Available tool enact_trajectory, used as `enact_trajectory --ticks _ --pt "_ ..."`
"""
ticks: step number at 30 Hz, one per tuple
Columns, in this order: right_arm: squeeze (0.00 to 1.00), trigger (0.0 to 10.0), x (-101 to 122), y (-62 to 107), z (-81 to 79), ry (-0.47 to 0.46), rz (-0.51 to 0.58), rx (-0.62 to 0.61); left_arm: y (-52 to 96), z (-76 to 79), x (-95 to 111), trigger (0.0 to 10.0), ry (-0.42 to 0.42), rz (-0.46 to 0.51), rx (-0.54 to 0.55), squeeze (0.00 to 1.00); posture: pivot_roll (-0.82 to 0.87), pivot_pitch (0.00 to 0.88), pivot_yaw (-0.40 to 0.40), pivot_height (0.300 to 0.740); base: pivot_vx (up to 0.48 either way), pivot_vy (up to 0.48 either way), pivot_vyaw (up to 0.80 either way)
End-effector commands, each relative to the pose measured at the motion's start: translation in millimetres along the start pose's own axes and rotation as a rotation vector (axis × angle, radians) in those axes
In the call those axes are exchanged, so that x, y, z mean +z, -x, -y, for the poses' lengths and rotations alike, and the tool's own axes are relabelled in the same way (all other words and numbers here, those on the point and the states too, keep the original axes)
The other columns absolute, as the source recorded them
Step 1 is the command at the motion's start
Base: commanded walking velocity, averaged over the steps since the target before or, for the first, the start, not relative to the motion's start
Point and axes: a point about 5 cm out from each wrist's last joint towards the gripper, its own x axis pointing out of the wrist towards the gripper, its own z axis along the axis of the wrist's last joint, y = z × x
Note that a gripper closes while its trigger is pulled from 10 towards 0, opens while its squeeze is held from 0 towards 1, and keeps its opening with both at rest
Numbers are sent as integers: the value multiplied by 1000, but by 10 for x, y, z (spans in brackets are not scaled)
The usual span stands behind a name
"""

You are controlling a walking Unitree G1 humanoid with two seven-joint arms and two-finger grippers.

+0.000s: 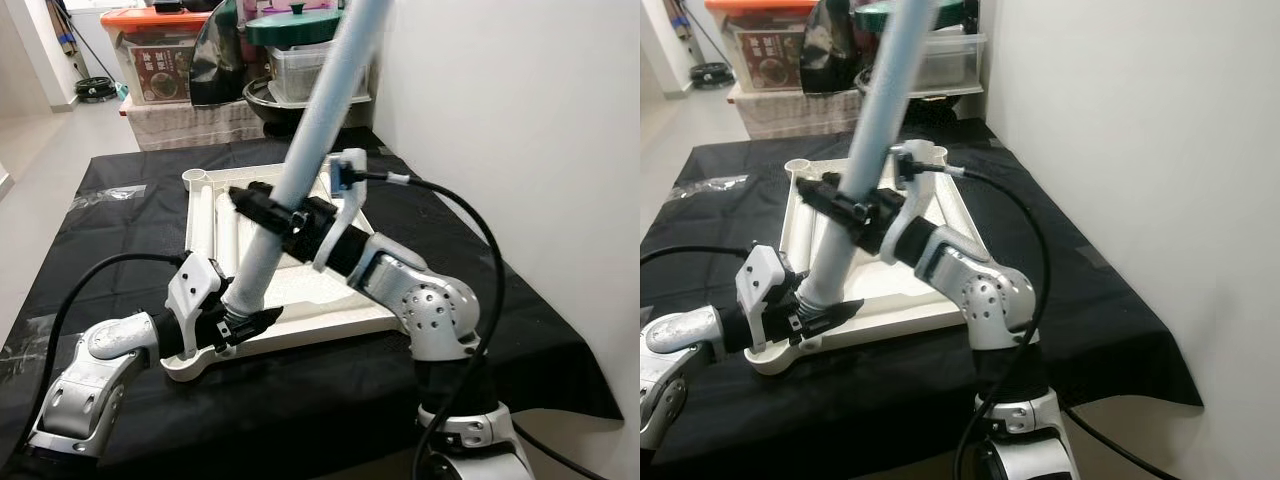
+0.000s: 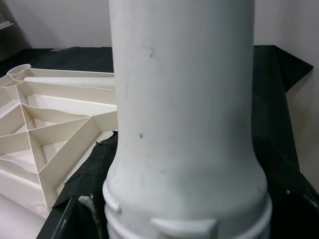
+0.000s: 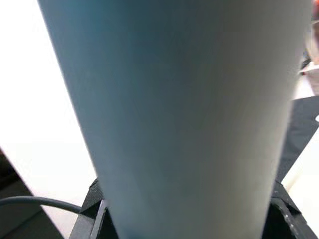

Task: Building children table

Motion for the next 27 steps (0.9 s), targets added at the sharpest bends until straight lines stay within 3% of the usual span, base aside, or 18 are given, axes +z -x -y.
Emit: enact_trajectory --ticks 1,8,9,11,12,17,21,25,27 --pt "0 0 -8 -99 -155 -28 14 81 -50 72 -40 7020 -25 -22 -41 0 -21 0 -16 740 0 0 0" --pt "0 0 -24 -83 -136 -2 14 53 -53 61 -42 7373 -31 -19 -42 0 -18 0 -16 740 0 0 0" --pt "0 0 -26 -80 -134 0 13 48 -50 57 -43 8275 -36 -18 -39 0 -17 0 -16 740 0 0 0" --pt "0 0 -26 -77 -131 5 12 44 -49 42 -46 8275 -37 -19 -26 0 -17 0 -16 740 0 0 0" --pt "0 0 -21 -70 -127 12 16 37 -41 -18 -49 10000 -19 -4 21 1000 -17 0 -15 740 0 0 0" --pt "0 0 16 -53 -104 37 28 20 -21 -95 -19 10000 -40 4 81 1000 -15 0 -15 740 0 0 0" --pt "0 0 134 -6 44 95 62 -64 43 -185 157 10000 -39 83 164 1000 -8 0 -16 740 0 0 0" --pt "0 0 151 4 69 100 67 -77 51 -193 179 10000 -34 97 172 1000 -8 0 -16 740 0 0 0" --pt "0 0 265 110 230 184 79 -166 139 -180 335 10000 -22 155 215 1000 -7 0 -15 740 0 0 0"
